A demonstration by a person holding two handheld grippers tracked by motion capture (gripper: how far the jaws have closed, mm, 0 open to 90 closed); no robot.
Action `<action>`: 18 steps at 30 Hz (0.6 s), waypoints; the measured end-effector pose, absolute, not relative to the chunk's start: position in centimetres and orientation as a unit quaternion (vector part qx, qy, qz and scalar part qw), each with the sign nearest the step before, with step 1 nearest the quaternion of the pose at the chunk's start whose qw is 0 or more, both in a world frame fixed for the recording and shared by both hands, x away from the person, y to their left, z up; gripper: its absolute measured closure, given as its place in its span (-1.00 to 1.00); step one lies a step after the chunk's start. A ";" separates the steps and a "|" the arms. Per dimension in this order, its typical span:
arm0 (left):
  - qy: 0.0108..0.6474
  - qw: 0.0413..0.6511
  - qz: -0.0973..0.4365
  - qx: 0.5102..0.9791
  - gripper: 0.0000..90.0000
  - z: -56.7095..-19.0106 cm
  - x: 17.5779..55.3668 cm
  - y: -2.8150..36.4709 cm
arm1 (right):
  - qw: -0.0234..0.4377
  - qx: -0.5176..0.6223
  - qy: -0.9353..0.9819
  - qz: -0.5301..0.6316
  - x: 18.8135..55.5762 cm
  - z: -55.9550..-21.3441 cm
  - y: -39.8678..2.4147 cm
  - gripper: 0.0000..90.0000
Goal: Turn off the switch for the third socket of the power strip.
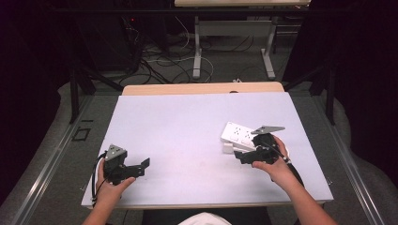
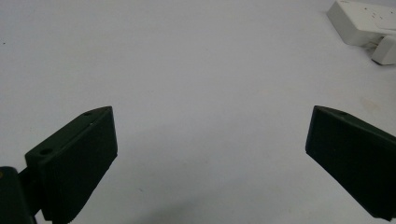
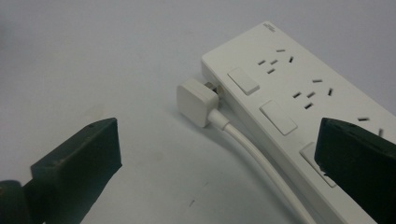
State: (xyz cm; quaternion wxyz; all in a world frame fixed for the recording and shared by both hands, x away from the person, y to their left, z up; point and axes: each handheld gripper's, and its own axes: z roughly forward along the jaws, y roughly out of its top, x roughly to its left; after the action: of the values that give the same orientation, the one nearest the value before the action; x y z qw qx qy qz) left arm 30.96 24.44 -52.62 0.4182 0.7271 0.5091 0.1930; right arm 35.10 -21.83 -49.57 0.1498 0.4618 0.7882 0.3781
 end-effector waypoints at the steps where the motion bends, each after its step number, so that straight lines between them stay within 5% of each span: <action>1: 0.510 0.418 0.193 0.727 -0.96 -52.6 31.0 24.4 | 0.151 0.466 0.784 0.381 34.9 -49.7 -22.4 -0.99; 18: 0.513 0.415 0.190 0.726 -0.95 -52.8 31.1 24.4 | 0.173 0.485 0.766 0.385 33.0 -49.7 -25.4 -0.99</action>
State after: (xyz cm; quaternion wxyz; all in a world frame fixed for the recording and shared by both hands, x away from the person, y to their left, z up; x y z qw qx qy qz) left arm 31.07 24.39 -52.79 0.4154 0.7265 0.5134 0.1900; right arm 33.02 -25.36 -49.71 0.1733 0.4846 0.7658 0.3854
